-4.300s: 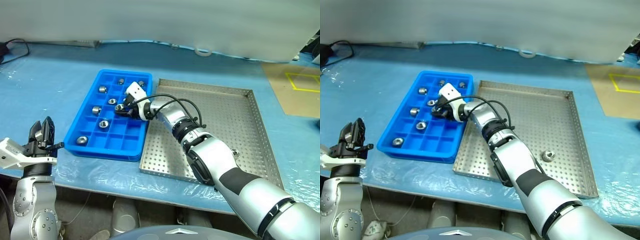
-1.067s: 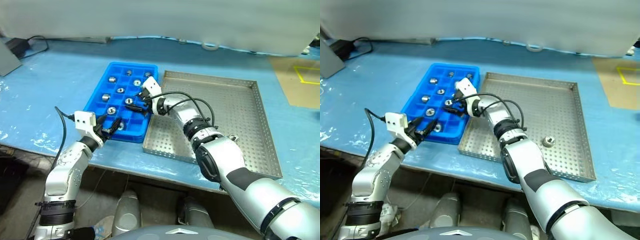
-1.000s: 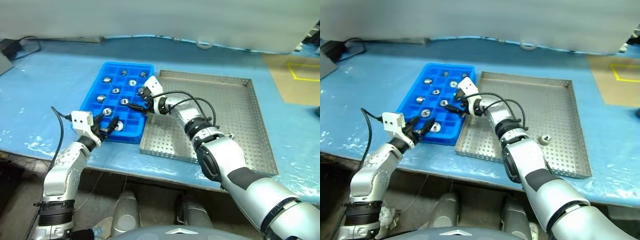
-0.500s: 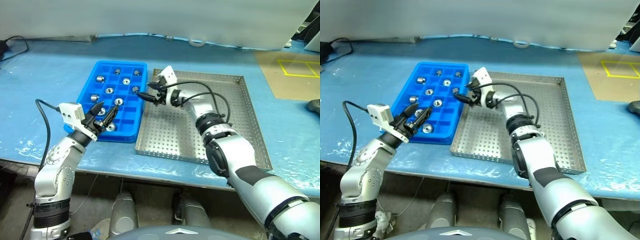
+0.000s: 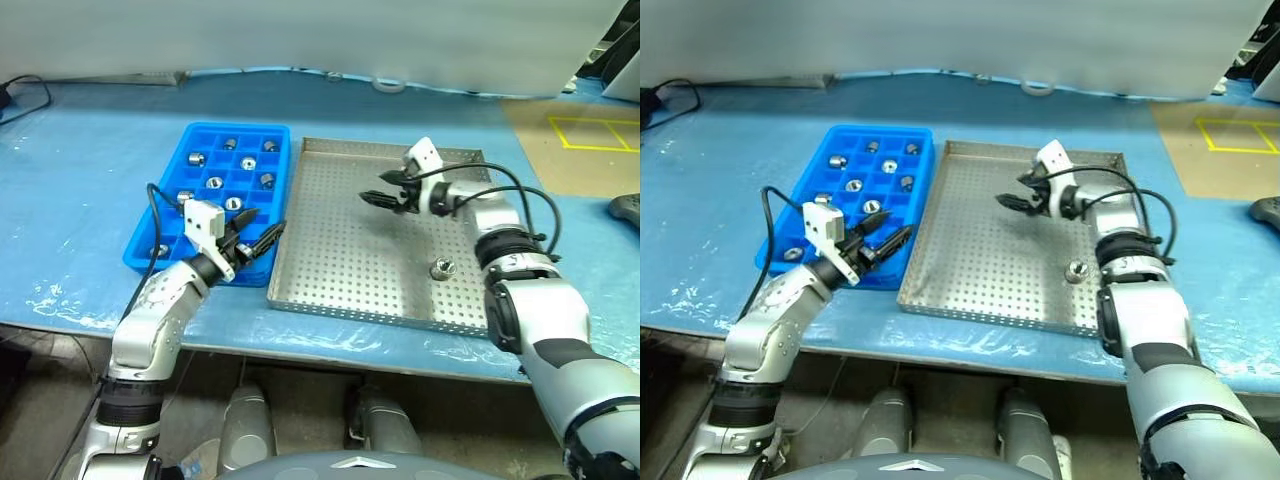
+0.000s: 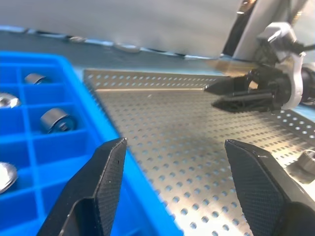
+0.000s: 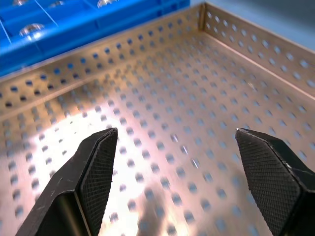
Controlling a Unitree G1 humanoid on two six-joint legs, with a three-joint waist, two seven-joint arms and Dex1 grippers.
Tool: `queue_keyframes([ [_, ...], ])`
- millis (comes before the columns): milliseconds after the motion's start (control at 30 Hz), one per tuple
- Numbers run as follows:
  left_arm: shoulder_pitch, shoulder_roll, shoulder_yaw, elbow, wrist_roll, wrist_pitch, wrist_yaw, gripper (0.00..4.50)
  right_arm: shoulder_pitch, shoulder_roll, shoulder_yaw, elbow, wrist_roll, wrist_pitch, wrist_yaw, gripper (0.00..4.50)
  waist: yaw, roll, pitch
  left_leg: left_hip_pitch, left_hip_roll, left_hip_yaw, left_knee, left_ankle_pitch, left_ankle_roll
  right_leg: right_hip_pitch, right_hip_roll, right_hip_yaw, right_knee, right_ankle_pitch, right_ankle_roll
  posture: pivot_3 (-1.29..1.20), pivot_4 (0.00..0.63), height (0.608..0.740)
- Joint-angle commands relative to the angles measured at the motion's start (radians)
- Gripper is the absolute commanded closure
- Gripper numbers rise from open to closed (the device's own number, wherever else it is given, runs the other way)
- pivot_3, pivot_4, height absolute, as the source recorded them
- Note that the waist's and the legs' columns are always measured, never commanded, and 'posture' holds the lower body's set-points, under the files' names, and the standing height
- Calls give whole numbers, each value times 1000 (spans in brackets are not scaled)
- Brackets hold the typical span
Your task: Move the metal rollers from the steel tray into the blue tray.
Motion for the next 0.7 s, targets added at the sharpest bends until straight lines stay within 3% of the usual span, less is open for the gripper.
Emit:
queue_keyframes([
  [33, -28, 0, -11, 20, 14, -31, -27, 1013, 23, -59, 19, -54, -6, 4, 83, 525, -6, 0, 0, 0, 0, 0, 1, 0, 0, 0, 0, 0, 0, 0, 0, -69, 150, 740],
  [267, -46, -12, -30, 47, 27, -41, -49, 1013, 131, -162, 42, -162, -1, 63, 244, 525, -10, 0, 0, 0, 0, 0, 4, -2, 5, 0, 0, 1, 2, 0, 0, -102, 150, 740],
  [700, -51, -23, -46, 71, 27, -31, -79, 1013, 310, -281, 103, -323, -19, 167, 345, 525, -14, 0, 0, 3, 0, 1, 6, -3, 9, 4, 0, 1, 2, 0, 0, -142, 150, 740],
])
